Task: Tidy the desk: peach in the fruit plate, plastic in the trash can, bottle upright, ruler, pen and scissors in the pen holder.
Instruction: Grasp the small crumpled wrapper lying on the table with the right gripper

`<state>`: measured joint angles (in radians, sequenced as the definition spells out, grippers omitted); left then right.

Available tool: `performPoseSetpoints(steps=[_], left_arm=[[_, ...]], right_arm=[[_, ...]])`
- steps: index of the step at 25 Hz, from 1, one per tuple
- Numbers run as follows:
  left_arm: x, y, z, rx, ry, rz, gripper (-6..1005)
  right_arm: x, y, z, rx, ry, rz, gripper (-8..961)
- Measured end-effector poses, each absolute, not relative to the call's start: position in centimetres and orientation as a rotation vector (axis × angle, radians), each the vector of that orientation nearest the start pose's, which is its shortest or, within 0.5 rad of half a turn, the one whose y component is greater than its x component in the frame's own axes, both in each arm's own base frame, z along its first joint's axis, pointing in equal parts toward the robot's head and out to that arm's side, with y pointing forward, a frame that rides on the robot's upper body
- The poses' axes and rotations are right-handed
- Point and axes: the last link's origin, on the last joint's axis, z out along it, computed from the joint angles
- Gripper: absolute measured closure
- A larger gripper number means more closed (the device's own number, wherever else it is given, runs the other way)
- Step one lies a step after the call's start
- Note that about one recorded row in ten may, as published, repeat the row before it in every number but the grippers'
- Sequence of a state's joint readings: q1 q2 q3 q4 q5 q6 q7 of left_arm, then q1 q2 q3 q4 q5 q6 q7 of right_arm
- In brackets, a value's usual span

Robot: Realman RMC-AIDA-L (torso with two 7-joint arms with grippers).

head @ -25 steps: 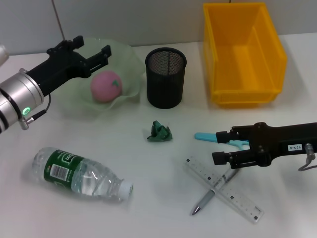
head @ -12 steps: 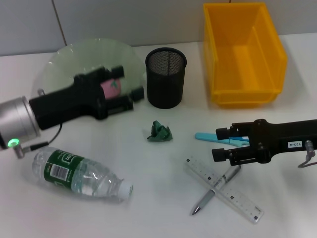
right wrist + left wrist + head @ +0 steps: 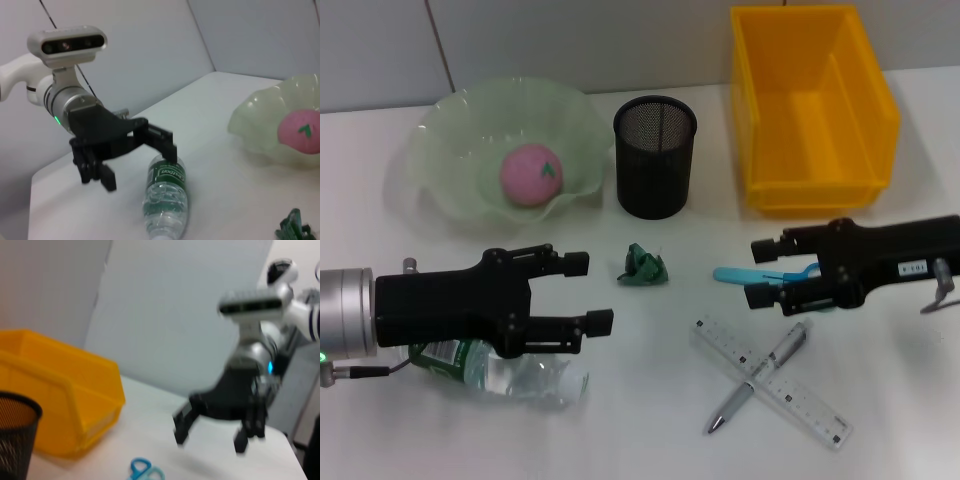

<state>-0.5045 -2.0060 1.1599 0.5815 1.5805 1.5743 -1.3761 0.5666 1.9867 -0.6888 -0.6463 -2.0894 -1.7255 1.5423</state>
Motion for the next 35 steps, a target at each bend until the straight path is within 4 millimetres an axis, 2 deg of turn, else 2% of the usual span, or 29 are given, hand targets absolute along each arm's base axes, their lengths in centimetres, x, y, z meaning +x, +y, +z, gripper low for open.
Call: performPoseSetpoints(steps=[1, 4, 6, 7, 11, 22, 27, 35], left_arm=[[-23.5, 31.1, -2.1, -2.942, -0.540, -0.826, 160], [-23.6, 31.0, -2.1, -2.940, -0.536, -0.812, 161], [-23.8, 31.0, -2.1, -2.932, -0.534, -0.810, 162], [-23.8, 31.0, -2.1, -2.931, -0.533, -0.810, 162], [-23.9, 30.9, -2.2, -2.936, -0.528, -0.800, 164], [-24.3, 30.8, -2.5, -2.937, -0.522, -0.769, 168], [-24.5, 30.9, -2.4, -2.925, -0.524, -0.760, 170], [-24.8, 31.0, -2.0, -2.918, -0.527, -0.745, 173]], right_arm=[[25.8, 32.8, 3.2, -2.893, 0.769, 0.629, 169], [25.0, 33.3, 3.7, -2.894, 0.766, 0.611, 169], [23.8, 34.0, 4.3, -2.904, 0.743, 0.558, 169], [23.8, 34.0, 4.3, -2.904, 0.743, 0.558, 169], [21.7, 35.3, 4.5, -2.942, 0.733, 0.446, 168], [19.0, 37.5, 4.9, -2.954, 0.768, 0.332, 183], [17.6, 38.7, 3.6, -2.948, 0.738, 0.217, 192], [16.2, 39.8, -1.1, -2.923, 0.559, 0.031, 206]])
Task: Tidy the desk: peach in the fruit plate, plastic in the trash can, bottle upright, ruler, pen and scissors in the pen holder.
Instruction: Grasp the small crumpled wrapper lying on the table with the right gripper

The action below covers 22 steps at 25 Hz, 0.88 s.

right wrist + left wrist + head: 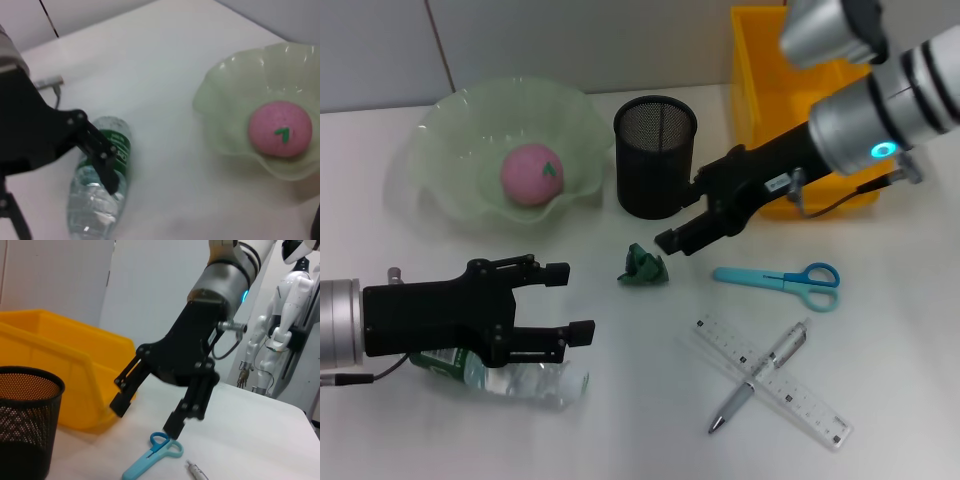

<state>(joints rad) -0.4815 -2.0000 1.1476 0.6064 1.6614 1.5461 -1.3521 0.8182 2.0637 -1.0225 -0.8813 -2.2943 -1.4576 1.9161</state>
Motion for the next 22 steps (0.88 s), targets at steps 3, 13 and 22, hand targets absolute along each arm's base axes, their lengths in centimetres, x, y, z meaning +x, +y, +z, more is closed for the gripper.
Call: performPoseSetpoints(steps=[3, 13, 22], left_arm=[[-25.0, 31.0, -1.8, -2.915, -0.537, -0.740, 174], [-25.9, 30.8, -1.8, -2.907, -0.565, -0.697, 177], [-25.8, 30.9, -1.6, -2.900, -0.567, -0.704, 181]], right_arm=[[16.2, 39.9, -2.0, -2.915, 0.531, 0.006, 211], [17.4, 40.0, -5.7, -2.908, 0.494, -0.014, 228], [18.0, 39.8, -7.5, -2.891, 0.458, -0.043, 243]])
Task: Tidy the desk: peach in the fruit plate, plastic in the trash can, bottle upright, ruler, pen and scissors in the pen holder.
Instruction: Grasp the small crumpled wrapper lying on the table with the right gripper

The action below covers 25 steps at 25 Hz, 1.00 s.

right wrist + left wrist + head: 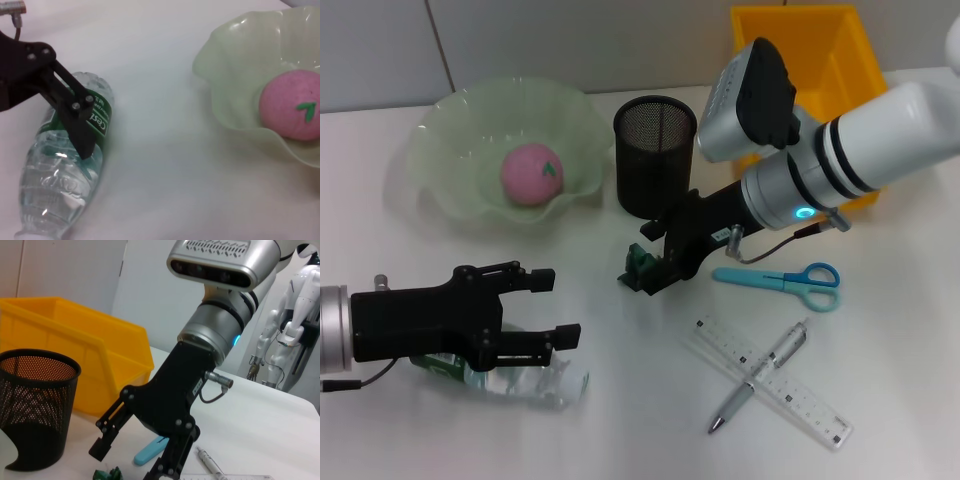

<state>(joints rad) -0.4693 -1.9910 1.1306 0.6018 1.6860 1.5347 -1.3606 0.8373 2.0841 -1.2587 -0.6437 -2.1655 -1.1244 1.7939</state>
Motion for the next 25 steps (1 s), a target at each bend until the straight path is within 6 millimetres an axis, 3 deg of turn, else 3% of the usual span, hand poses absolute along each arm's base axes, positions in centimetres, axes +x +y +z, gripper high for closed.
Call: performPoseSetpoints(steps=[17, 21, 25], left_arm=[[-25.9, 30.8, -1.5, -2.899, -0.570, -0.707, 187], [-25.9, 30.8, -1.5, -2.898, -0.569, -0.707, 188], [-25.9, 30.8, -1.6, -2.899, -0.567, -0.708, 190]], right_arm=[[18.9, 39.5, -8.6, -2.886, 0.467, -0.056, 272], [19.1, 39.6, -8.8, -2.881, 0.477, -0.067, 512], [19.1, 39.7, -8.8, -2.874, 0.475, -0.062, 580]])
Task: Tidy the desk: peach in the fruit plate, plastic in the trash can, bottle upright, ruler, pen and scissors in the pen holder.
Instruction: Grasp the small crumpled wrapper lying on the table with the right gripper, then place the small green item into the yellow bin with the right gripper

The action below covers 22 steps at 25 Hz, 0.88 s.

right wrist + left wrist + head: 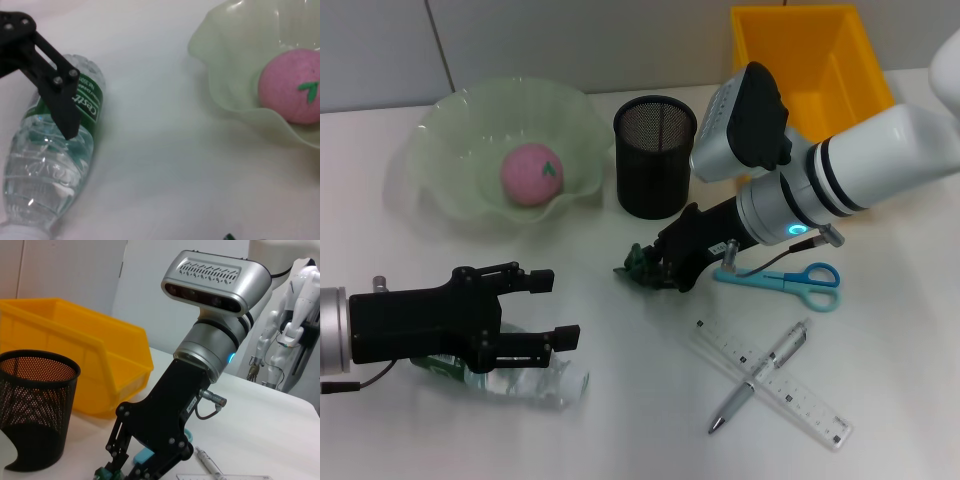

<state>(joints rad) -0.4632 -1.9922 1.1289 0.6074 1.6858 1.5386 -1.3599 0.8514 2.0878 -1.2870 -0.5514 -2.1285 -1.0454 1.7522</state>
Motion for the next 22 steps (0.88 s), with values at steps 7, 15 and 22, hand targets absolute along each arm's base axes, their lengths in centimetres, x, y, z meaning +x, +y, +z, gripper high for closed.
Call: performPoseSetpoints(steps=[7, 15, 22], left_arm=[[-25.9, 30.8, -1.6, -2.900, -0.568, -0.710, 192], [-25.9, 30.8, -1.4, -2.894, -0.572, -0.716, 195], [-26.0, 30.7, -1.4, -2.894, -0.574, -0.718, 198]], right_arm=[[18.7, 39.6, -8.5, -2.880, 0.488, 0.007, 698], [18.0, 39.0, -6.6, -2.899, 0.518, 0.091, 903], [17.3, 38.3, -2.1, -2.877, 0.600, 0.339, 902]])
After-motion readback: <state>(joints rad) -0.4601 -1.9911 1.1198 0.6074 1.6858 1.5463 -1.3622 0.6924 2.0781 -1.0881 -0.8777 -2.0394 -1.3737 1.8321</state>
